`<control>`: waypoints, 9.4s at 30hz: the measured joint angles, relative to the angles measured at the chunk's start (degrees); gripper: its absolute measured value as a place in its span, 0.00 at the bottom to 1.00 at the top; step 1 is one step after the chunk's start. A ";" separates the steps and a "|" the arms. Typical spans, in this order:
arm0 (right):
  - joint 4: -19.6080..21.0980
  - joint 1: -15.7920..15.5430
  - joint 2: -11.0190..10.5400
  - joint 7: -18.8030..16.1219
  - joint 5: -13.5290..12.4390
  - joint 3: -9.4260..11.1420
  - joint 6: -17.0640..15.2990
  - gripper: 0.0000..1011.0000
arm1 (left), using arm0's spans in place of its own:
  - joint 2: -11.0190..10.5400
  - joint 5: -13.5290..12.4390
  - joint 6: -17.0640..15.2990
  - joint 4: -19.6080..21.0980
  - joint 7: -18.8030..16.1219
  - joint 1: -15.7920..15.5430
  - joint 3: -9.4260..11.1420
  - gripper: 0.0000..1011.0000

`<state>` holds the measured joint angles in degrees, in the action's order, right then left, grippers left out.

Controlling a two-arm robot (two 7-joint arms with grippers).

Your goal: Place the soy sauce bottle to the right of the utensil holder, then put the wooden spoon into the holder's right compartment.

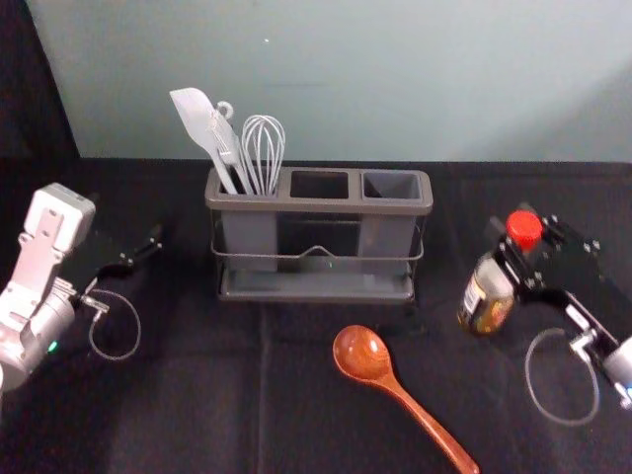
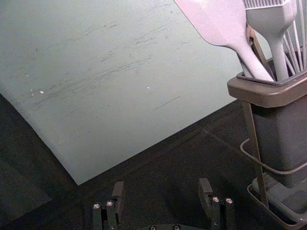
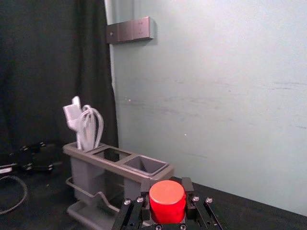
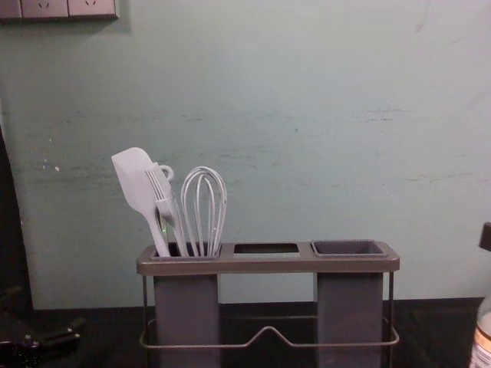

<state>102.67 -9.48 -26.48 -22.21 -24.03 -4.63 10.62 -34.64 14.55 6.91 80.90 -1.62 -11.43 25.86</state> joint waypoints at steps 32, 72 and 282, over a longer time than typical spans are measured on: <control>-22.39 18.59 6.66 -3.36 -3.10 -4.88 0.95 0.39 | 0.00 0.00 0.00 0.00 0.00 0.00 0.00 0.99; -18.38 17.18 6.16 -2.47 -3.62 -3.67 2.57 0.94 | 0.00 0.00 0.00 0.00 0.00 0.00 0.00 0.99; 11.63 -4.25 10.70 -0.06 7.18 -0.27 2.33 0.83 | 0.00 0.00 0.00 0.00 0.00 0.00 0.00 0.99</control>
<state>114.30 -13.73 -15.78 -22.26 -16.85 -4.90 12.94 -34.65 14.55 6.91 80.90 -1.62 -11.43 25.86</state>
